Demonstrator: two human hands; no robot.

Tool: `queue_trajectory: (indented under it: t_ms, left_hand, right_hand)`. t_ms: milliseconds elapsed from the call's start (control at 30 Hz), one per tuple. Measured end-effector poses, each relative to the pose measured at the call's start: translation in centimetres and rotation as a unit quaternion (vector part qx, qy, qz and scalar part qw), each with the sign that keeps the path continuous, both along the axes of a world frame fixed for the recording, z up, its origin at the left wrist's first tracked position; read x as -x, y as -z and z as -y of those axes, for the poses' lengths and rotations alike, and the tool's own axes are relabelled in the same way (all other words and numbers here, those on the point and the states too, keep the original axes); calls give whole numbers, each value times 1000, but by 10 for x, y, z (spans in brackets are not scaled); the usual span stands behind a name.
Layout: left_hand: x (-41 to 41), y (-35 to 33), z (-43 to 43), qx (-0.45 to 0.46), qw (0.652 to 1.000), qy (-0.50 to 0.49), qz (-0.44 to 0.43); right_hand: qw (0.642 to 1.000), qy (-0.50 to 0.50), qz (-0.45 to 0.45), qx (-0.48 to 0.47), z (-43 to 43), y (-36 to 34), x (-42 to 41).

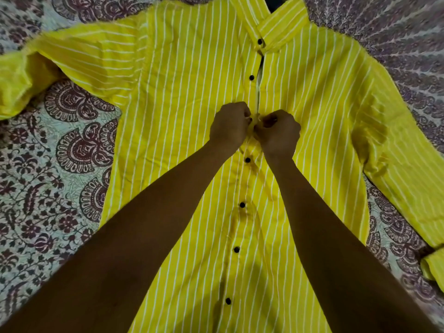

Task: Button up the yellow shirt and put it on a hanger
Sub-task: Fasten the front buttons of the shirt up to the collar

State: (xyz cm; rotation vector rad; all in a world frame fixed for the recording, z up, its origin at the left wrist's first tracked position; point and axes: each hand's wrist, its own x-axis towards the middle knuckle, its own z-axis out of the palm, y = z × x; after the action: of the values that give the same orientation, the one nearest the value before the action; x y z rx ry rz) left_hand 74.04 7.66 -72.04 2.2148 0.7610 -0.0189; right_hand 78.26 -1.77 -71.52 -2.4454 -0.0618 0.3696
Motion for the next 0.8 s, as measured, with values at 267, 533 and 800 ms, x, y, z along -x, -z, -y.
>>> queue_trajectory:
  t_ms: [267,533,800]
  left_hand:
    - [-14,2,-2,-5,1000,22,-7]
    - [-20,-12,-7,86,996,-11,7]
    - [-23,-13,-3,67,998,4,9]
  right_hand:
    - [949,172,-185,-190,4,-3,-17]
    - [841,237,-281,-397,12,2,-11]
    - [900,213,-174,-339,6,8,-6]
